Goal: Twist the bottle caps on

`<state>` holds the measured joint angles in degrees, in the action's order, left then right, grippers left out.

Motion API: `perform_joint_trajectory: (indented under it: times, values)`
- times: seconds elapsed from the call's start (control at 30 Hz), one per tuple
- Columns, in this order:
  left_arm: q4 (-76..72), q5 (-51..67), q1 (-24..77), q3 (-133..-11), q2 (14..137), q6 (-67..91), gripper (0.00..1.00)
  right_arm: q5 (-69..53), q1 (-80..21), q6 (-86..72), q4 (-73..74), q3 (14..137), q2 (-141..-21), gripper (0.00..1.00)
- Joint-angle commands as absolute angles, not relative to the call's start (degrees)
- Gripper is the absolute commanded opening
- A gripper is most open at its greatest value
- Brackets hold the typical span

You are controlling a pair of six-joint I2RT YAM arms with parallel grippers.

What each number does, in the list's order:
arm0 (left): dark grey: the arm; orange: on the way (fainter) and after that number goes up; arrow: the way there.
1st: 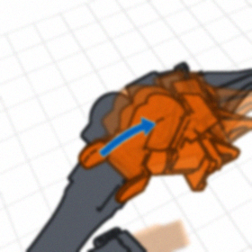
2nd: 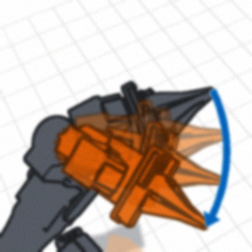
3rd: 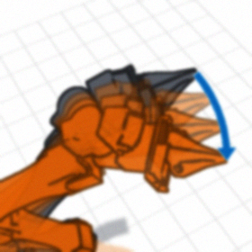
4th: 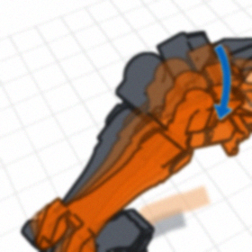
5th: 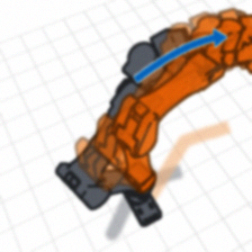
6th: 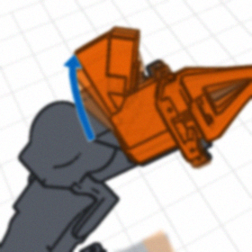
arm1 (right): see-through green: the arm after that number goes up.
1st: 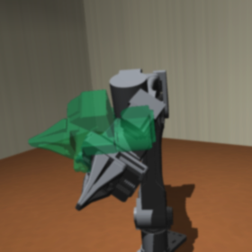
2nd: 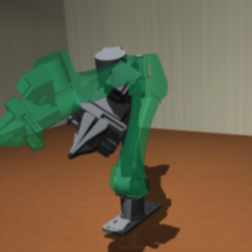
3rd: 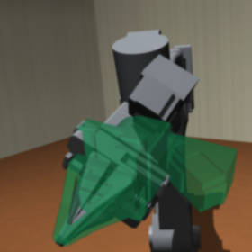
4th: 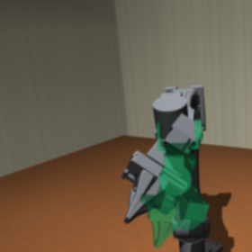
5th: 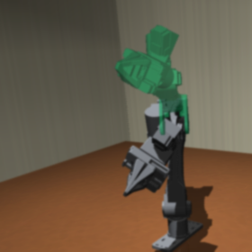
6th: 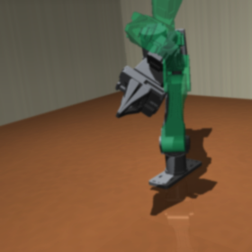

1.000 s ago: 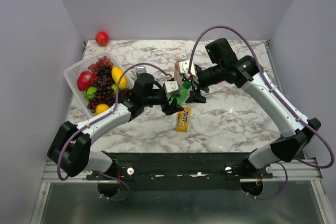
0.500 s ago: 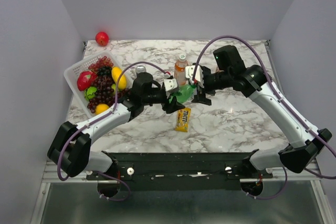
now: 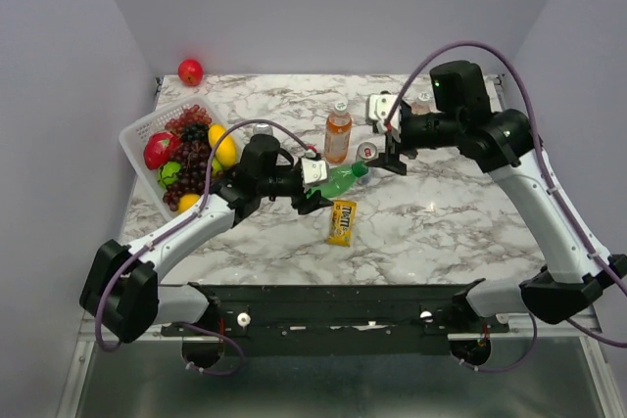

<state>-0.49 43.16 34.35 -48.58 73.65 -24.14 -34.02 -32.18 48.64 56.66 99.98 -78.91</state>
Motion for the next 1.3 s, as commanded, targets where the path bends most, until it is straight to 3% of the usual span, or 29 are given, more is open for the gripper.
perform_joint_trajectory:
  times: [0.0,0.17,0.5,1.27]
  values:
    - [5.6,42.2,34.5,-46.2,68.1,-32.8,0.00,-38.9,-32.4,64.2,65.8,94.8,-74.4,0.82]
    - [6.1,39.7,35.3,-45.2,65.5,-35.9,0.00,-41.0,-33.2,73.7,67.2,89.7,-71.8,0.80]
    - [7.1,39.2,36.4,-46.8,65.7,-38.2,0.00,-42.4,-35.6,71.3,59.7,87.6,-72.1,0.67]
    - [2.6,38.5,36.7,-47.4,65.5,-33.7,0.00,-39.6,-38.1,69.4,54.7,83.1,-72.5,0.57]
